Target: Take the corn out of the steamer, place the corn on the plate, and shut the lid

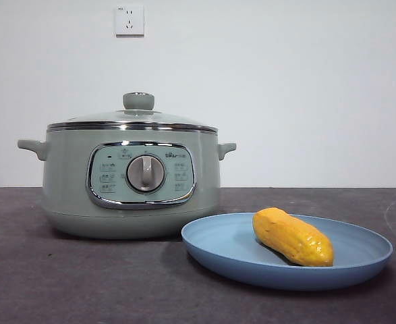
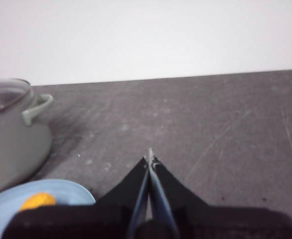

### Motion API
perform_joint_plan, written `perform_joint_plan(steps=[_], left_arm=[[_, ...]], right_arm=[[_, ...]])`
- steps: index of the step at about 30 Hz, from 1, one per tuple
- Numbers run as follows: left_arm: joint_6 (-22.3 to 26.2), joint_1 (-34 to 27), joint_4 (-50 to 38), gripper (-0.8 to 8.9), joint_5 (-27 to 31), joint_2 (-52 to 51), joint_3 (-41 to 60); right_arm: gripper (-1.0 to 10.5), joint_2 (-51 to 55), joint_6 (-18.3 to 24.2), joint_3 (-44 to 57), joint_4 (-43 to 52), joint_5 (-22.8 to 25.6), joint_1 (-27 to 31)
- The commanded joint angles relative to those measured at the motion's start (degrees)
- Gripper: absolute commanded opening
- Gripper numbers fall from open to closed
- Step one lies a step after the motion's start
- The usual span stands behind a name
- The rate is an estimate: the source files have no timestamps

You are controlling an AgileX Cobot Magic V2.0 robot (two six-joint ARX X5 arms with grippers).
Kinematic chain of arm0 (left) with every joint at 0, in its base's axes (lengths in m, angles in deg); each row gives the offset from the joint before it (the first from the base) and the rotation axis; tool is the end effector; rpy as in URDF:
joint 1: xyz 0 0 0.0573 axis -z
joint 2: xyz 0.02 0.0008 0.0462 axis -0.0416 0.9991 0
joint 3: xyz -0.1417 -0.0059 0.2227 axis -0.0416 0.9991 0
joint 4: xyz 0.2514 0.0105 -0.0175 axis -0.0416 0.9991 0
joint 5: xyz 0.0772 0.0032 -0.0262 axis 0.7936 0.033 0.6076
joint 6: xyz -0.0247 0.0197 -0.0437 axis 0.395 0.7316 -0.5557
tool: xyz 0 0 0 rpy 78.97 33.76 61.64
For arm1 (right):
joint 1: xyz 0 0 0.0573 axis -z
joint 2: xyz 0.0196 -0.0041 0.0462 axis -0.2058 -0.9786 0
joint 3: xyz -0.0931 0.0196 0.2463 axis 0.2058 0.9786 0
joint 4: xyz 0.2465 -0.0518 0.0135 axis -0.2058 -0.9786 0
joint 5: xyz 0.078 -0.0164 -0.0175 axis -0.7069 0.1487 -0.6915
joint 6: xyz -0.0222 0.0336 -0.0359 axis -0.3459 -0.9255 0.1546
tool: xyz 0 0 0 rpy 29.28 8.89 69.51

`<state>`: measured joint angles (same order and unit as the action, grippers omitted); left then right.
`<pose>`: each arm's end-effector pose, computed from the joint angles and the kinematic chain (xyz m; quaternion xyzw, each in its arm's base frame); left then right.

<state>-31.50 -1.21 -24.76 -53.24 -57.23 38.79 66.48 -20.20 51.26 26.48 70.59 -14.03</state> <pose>0.0954 0.0022 0.1520 0.0304 0.0801 -0.0383 0.9956 0.0917 0.0072 0.1860 0.0356 0.0424 0.0788 0.9954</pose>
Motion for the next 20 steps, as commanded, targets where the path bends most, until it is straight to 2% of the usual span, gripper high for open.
perform_joint_plan(steps=[1,10,20], left_arm=[[-0.4,-0.2,-0.2,-0.04,0.0,-0.1,0.8],[-0.4,-0.2,-0.2,-0.04,0.0,-0.1,0.8],[-0.4,-0.2,-0.2,-0.04,0.0,-0.1,0.8]], right_arm=[[0.0,1.1,-0.8,2.0,0.9,0.1,0.3],[0.0,2.3,-3.6,6.6,-0.5,-0.1,0.3],[0.0,2.3,-4.6,6.6,-0.7,0.0,0.3]])
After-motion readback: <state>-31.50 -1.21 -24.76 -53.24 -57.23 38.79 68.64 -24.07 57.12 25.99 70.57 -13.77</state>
